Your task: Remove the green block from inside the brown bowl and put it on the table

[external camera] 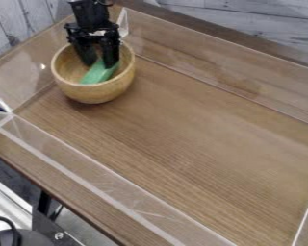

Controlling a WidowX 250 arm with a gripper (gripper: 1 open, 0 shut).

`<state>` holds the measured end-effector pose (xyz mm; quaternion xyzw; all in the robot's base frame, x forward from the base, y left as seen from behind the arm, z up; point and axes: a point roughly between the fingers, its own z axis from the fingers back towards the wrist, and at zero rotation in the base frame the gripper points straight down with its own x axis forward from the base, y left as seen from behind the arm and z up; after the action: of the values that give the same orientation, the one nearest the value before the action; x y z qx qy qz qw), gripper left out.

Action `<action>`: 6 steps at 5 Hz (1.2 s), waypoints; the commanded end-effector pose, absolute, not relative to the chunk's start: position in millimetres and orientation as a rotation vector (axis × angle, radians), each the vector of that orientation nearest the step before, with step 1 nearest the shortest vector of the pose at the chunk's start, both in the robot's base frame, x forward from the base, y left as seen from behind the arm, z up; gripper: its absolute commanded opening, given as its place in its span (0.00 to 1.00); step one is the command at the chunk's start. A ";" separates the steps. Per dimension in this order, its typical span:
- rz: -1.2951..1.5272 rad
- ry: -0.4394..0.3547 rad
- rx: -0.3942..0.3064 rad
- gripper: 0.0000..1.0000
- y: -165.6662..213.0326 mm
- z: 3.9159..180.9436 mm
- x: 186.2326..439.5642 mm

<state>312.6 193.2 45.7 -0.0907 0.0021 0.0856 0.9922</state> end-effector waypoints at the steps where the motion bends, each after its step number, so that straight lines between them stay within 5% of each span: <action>1: 0.166 -0.040 -0.142 0.00 200.2 61.2 321.2; 4: 0.163 -0.101 -0.143 0.00 194.7 108.3 327.3; 6: 0.072 -0.196 -0.210 0.00 158.8 165.0 331.8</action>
<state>327.6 157.6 135.1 -0.1273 -0.0586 0.0487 0.9889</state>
